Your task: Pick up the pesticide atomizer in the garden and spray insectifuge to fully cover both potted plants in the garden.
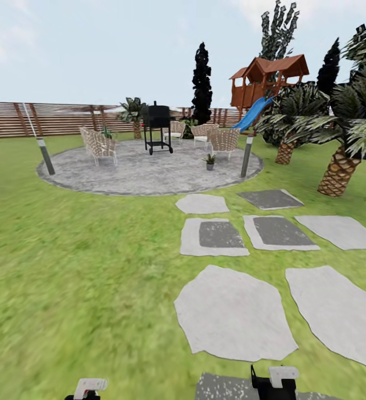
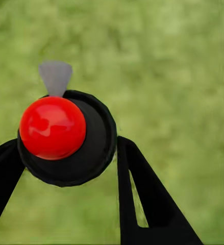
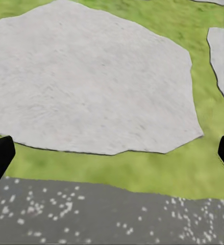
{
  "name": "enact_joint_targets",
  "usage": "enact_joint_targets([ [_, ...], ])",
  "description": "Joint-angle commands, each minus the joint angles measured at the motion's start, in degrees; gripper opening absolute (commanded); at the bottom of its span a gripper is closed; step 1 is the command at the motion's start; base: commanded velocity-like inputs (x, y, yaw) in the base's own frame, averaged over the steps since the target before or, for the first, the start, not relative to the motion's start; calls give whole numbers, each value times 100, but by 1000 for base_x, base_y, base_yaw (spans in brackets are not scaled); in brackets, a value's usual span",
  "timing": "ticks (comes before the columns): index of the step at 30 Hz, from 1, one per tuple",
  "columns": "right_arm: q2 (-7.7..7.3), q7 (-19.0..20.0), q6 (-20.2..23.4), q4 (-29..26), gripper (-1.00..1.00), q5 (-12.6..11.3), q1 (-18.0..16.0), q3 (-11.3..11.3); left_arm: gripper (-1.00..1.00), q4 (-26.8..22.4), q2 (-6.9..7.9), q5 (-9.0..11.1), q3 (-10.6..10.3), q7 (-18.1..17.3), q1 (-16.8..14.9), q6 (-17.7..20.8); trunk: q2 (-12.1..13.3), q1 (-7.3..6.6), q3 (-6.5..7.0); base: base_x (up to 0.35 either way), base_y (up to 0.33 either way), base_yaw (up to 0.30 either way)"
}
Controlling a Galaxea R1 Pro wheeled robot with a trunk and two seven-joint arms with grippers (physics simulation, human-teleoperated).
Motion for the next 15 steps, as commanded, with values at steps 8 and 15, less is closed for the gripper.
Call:
enact_joint_targets([
  [8, 8, -28, -11, 4, 100, -28, -5, 50, -100, 3, -6, -23, 28, -30, -2, -17, -2, 2, -5, 337, 0, -213],
  [15, 17, -3, -3, 11, 100, -28, -5, 56, -100, 3, -8, -15, 28, -28, -2, -17, -2, 2, -5, 339, 0, -5],
])
